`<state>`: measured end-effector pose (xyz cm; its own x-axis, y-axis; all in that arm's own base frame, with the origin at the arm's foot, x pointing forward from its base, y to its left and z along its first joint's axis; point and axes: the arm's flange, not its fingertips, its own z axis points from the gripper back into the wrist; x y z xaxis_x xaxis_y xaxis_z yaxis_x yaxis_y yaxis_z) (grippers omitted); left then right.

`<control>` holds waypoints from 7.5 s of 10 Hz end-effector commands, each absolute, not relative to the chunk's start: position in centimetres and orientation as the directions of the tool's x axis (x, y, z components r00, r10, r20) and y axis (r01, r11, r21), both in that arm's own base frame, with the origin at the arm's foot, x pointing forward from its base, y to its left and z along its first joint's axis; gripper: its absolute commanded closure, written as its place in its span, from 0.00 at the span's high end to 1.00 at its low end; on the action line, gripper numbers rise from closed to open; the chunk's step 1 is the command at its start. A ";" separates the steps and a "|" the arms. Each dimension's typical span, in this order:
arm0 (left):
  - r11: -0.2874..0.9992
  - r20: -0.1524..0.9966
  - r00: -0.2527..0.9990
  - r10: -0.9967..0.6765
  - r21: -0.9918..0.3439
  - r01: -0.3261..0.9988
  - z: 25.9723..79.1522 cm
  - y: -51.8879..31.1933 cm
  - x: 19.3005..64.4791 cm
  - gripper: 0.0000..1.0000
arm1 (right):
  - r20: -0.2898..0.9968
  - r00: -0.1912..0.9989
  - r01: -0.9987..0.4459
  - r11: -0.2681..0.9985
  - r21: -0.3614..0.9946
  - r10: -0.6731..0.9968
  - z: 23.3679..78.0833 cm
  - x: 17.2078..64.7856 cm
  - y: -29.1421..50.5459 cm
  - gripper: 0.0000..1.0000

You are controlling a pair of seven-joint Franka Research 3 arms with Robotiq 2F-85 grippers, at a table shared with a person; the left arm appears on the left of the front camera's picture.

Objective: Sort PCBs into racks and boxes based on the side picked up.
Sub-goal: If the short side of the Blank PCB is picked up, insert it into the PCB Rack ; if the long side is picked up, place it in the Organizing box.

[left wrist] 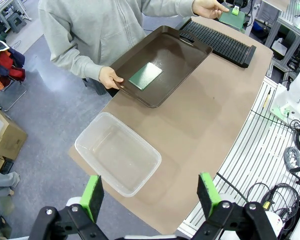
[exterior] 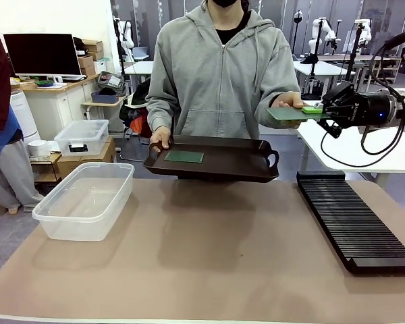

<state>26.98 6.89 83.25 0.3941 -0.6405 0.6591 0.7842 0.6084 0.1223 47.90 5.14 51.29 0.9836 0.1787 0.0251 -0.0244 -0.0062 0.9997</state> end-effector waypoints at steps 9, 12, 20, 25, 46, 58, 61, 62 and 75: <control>0.612 0.661 0.398 -0.636 0.118 0.782 83.2 6.9 27.0 1.00 | 0.030 0.983 -0.029 -0.007 1.000 0.179 51.3 47.9 5.2 0.00; 0.612 0.661 0.398 -0.636 0.118 0.782 83.2 6.9 27.0 1.00 | 0.030 0.983 -0.029 -0.007 1.000 0.179 51.3 47.9 5.2 0.00; 0.612 0.661 0.398 -0.636 0.118 0.782 83.2 6.9 27.0 1.00 | 0.528 0.831 -0.549 0.110 0.829 0.175 53.8 48.8 -2.0 0.02; 0.612 0.661 0.398 -0.636 0.118 0.782 83.2 6.9 27.0 1.00 | 0.774 0.596 -0.797 0.281 0.535 0.215 55.0 50.8 -7.7 0.02; 0.612 0.661 0.398 -0.636 0.118 0.782 83.2 6.9 27.0 1.00 | 0.887 -0.014 -0.998 -0.054 0.013 0.462 45.5 60.3 -18.9 0.02; 0.612 0.661 0.398 -0.636 0.118 0.782 83.2 6.9 27.0 1.00 | 0.871 -0.118 -0.989 -0.131 -0.063 0.478 35.8 69.9 -18.5 0.02; 0.612 0.661 0.398 -0.636 0.118 0.782 83.2 6.9 27.0 1.00 | 0.871 -0.122 -0.988 -0.137 -0.064 0.476 34.4 70.5 -18.1 0.02; 0.612 0.661 0.398 -0.636 0.118 0.782 83.2 6.9 27.0 1.00 | 0.872 -0.128 -0.987 -0.147 -0.066 0.473 33.8 70.8 -17.7 0.02; 0.612 0.661 0.398 -0.636 0.118 0.782 83.2 6.9 27.0 1.00 | 0.865 -0.113 -0.985 -0.173 -0.031 0.489 29.5 69.9 -15.3 0.02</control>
<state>26.99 6.94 83.31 0.3938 -0.6401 0.6597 0.7837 0.6088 0.1228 70.30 -15.48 30.07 -0.0870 0.4703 0.8782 -0.9874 -0.1577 -0.0134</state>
